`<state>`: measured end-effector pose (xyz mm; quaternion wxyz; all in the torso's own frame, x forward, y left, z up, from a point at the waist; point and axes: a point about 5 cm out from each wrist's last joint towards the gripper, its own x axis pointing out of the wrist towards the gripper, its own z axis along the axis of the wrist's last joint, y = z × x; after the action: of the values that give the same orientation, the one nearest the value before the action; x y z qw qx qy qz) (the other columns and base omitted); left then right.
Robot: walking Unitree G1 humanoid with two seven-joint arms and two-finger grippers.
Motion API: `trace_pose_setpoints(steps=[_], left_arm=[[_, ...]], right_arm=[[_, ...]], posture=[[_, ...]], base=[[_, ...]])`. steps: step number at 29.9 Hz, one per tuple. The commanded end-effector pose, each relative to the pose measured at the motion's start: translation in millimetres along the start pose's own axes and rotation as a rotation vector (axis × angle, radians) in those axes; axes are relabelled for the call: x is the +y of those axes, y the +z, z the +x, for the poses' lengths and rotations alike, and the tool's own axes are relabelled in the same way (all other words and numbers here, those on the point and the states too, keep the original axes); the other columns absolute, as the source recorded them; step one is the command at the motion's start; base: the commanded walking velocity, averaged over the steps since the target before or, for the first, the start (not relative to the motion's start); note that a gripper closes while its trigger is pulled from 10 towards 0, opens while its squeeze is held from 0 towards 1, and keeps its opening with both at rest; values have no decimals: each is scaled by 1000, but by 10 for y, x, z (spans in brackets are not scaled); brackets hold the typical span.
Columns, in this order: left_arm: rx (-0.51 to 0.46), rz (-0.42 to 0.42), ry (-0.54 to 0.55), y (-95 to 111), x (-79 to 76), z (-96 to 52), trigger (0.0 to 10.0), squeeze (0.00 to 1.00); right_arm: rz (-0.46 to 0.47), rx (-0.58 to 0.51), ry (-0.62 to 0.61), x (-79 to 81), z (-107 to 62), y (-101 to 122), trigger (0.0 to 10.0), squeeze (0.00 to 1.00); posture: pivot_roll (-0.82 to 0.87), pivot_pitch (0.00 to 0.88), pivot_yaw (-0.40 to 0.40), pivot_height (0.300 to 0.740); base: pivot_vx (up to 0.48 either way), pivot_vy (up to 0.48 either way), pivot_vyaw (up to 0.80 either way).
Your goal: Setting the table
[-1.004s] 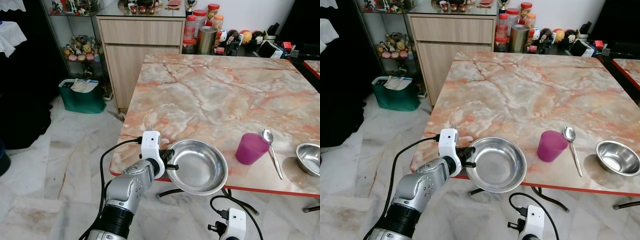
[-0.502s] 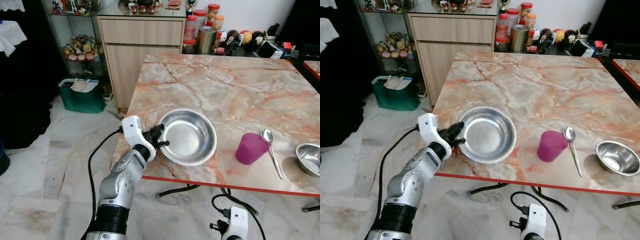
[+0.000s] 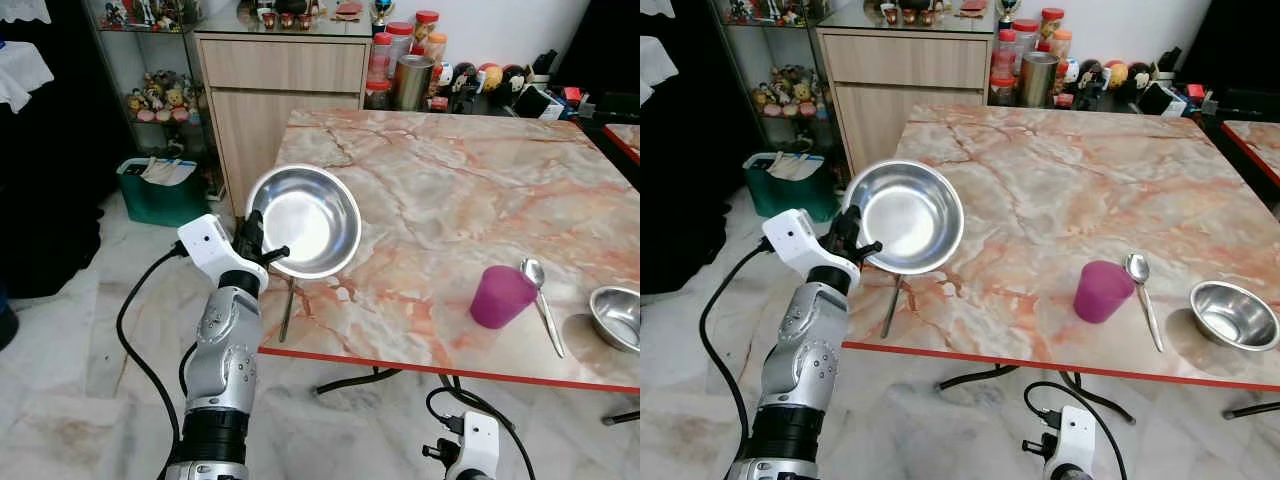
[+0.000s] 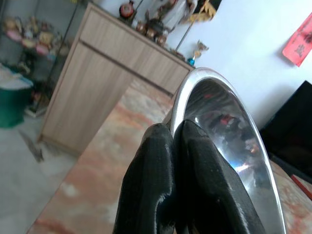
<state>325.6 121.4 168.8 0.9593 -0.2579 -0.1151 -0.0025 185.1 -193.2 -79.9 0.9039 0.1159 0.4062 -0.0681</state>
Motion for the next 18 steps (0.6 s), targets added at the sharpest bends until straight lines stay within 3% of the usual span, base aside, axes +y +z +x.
trace_pose_setpoints(steps=[1,18], left_arm=[[-28,13,-16,31,-84,43,10000,0],[-71,29,24,82,-20,88,10000,0]], right_arm=[[1,-4,-10,-36,2,31,10000,0],[11,-7,-17,-43,1,34,10000,0]], posture=[[13,0,-48,740],[18,0,-62,740]], base=[[0,-375,0],[0,-403,0]])
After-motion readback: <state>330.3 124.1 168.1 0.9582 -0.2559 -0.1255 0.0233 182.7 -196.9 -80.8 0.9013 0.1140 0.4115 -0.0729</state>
